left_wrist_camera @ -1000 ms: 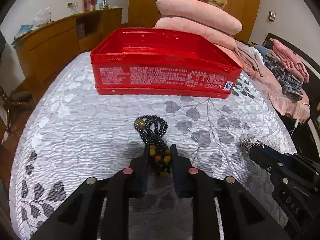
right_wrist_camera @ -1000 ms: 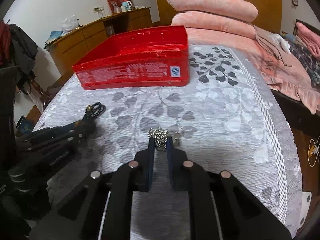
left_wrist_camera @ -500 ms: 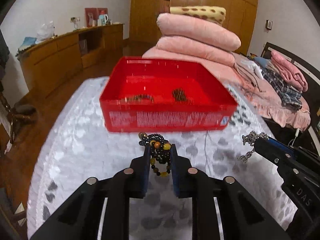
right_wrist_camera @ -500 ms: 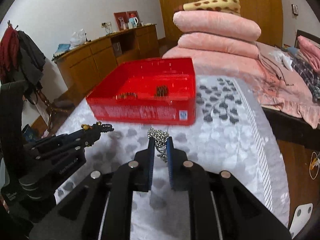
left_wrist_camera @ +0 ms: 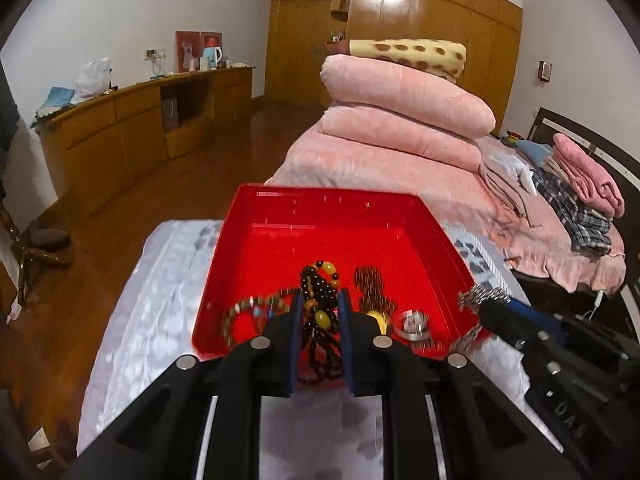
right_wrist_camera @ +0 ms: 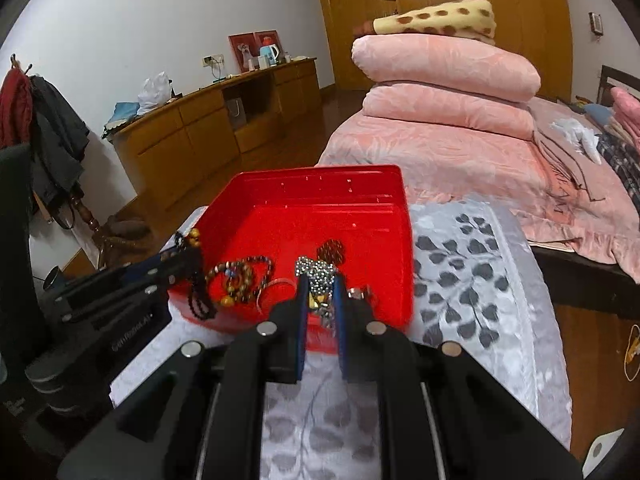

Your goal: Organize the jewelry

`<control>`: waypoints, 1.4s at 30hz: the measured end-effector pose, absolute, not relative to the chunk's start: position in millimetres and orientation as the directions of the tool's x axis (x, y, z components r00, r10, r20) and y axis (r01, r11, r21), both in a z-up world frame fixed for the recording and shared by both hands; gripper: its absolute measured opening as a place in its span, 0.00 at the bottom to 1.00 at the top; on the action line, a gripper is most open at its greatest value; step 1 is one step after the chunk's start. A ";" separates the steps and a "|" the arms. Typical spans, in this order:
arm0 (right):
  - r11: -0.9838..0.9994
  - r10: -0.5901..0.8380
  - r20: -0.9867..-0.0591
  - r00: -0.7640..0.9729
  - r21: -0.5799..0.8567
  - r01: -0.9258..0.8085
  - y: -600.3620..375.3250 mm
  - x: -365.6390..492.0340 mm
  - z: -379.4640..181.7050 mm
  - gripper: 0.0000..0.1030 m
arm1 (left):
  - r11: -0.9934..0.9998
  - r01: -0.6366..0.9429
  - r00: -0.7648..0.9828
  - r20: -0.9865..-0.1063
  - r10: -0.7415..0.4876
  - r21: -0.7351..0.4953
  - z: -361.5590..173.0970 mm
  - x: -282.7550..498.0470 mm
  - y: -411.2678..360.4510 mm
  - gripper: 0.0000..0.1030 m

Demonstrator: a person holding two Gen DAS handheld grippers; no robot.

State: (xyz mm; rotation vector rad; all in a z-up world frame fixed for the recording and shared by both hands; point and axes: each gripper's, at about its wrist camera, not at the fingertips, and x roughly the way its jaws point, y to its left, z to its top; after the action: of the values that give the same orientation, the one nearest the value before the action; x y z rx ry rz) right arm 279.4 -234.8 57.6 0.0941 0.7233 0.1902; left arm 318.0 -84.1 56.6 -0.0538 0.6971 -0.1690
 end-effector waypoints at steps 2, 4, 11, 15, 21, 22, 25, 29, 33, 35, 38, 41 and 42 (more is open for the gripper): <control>0.978 0.210 -0.653 0.728 0.155 -0.143 -233.9 291.7 58.0 0.11 | 0.981 0.141 0.757 -0.624 -0.192 -0.131 61.4 328.4 -83.9 0.16; 0.977 0.213 -0.655 0.725 0.156 -0.146 -232.2 303.3 58.5 0.11 | 0.979 0.145 0.765 -0.611 -0.201 -0.141 67.0 334.1 -85.4 0.16; 0.978 0.210 -0.673 0.709 0.154 -0.144 -228.5 335.3 52.3 0.11 | 0.973 0.163 0.759 -0.610 -0.230 -0.164 64.3 358.0 -86.8 0.17; 0.981 0.194 -0.691 0.696 0.152 -0.123 -230.6 345.6 39.0 0.19 | 0.980 0.133 0.735 -0.648 -0.200 -0.151 46.6 370.1 -83.0 0.40; 0.985 0.171 -0.691 0.703 0.147 -0.095 -237.8 342.7 38.1 0.32 | 0.983 0.112 0.737 -0.652 -0.181 -0.147 42.5 368.1 -76.2 0.54; 0.985 0.166 -0.687 0.707 0.144 -0.091 -238.6 340.8 39.3 0.32 | 0.984 0.110 0.741 -0.648 -0.176 -0.141 43.6 365.6 -75.9 0.57; 0.989 0.142 -0.681 0.718 0.125 -0.077 -240.3 335.2 42.3 0.38 | 0.986 0.107 0.756 -0.634 -0.164 -0.128 47.3 358.4 -72.5 0.63; 0.992 0.123 -0.677 0.725 0.112 -0.064 -244.5 326.1 42.3 0.44 | 0.988 0.093 0.762 -0.629 -0.151 -0.124 48.8 348.2 -65.0 0.67; 0.993 0.114 -0.679 0.725 0.105 -0.057 -246.3 319.4 38.7 0.49 | 0.991 0.073 0.769 -0.626 -0.128 -0.113 48.4 339.8 -58.0 0.73; 0.993 0.111 -0.681 0.724 0.103 -0.055 -246.9 315.1 36.4 0.53 | 0.993 0.067 0.774 -0.623 -0.116 -0.101 48.6 335.4 -56.9 0.76; 0.994 0.106 -0.683 0.722 0.094 -0.057 -245.3 308.2 33.9 0.60 | 0.994 0.068 0.774 -0.623 -0.108 -0.088 47.6 326.2 -55.7 0.81; 0.996 0.093 -0.683 0.725 0.074 -0.058 -243.4 299.9 32.0 0.67 | 0.995 0.070 0.773 -0.627 -0.103 -0.076 46.1 317.9 -54.8 0.86; 0.996 0.089 -0.683 0.725 0.068 -0.058 -242.8 297.1 31.6 0.69 | 0.995 0.071 0.772 -0.627 -0.101 -0.073 45.6 316.0 -53.9 0.88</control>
State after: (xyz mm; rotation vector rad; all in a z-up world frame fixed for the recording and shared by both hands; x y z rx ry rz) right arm 297.1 -242.8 31.6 0.0423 0.7552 0.0812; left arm 316.0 -53.9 45.6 -0.0462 0.6819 -0.0933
